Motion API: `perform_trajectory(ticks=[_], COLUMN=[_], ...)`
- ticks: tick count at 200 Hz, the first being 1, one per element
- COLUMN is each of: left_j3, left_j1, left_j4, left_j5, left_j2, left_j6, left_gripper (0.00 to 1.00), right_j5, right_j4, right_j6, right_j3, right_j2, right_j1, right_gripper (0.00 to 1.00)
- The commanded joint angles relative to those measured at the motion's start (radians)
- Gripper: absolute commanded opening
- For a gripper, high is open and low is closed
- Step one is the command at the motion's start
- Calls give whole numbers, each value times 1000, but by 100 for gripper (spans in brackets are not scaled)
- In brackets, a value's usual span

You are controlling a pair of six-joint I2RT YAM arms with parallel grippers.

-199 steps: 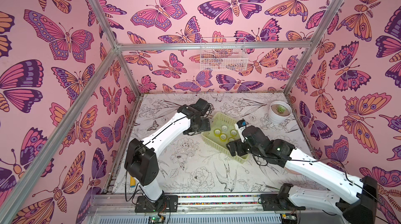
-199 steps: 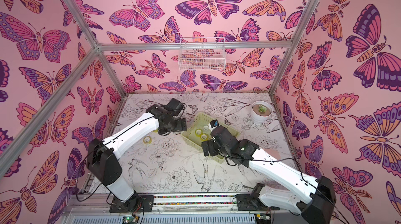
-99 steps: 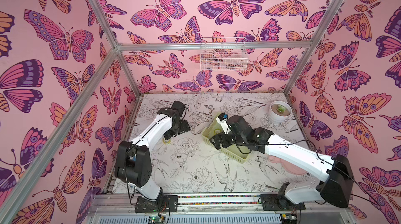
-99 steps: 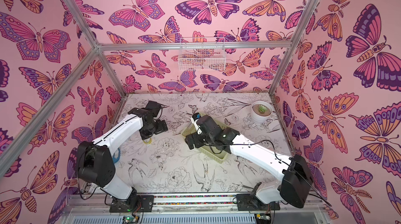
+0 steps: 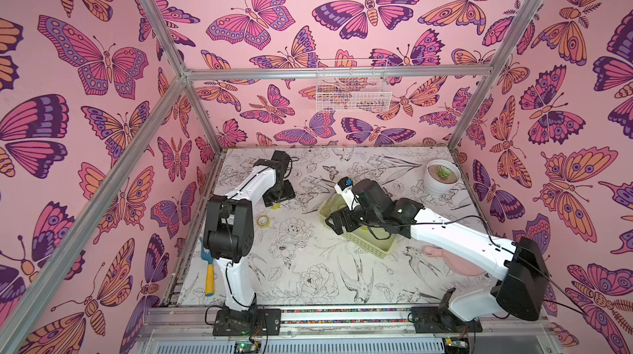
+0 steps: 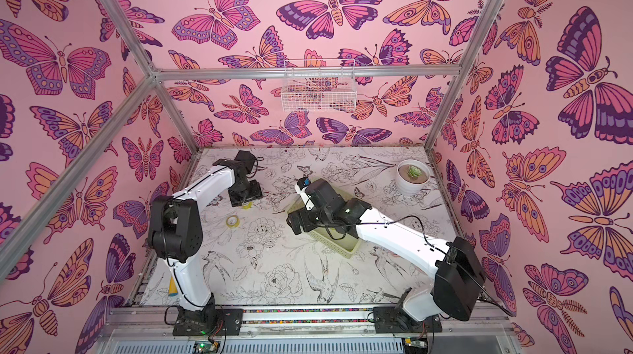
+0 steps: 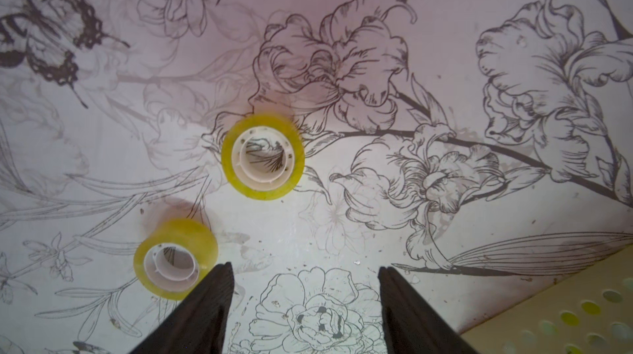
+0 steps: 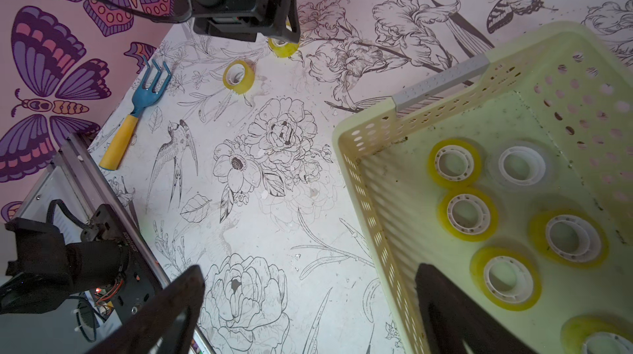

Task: Put the transparent tape into the storage box
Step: Pick up the tape at the center of the board.

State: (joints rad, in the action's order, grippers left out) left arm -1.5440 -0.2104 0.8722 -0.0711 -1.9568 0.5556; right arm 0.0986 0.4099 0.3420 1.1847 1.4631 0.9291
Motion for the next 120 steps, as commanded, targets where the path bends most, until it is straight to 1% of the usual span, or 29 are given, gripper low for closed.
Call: perform_trajectory(ticks=[1, 7, 26, 43, 56, 63, 120], left_j3=[-29, -34, -46, -61, -74, -78, -109], left_j1=[21, 23, 34, 43, 47, 48, 61], left_j4=[5, 4, -2, -8, -9, -10, -16], left_j5=[0, 5, 13, 21, 25, 25, 27], left_j2=[-47, -60, -87, -112, -131, -139, -198], left_j6=[-26, -29, -41, -49, -49, -49, -81], left_gripper=[61, 58, 54, 42, 41, 38, 38], right_j5=[-26, -32, -42, -48, -50, -52, -59], right_j4=[18, 20, 26, 30, 33, 34, 45], right_j6=[-11, -11, -11, -8, -6, -5, 2], right_j3=[27, 27, 27, 27, 27, 28, 22], right_j2=[-1, -4, -7, -10, -10, -11, -21], right_j1=[-5, -6, -6, -6, -6, -6, -6], right_gripper=[99, 99, 99, 99, 99, 99, 99])
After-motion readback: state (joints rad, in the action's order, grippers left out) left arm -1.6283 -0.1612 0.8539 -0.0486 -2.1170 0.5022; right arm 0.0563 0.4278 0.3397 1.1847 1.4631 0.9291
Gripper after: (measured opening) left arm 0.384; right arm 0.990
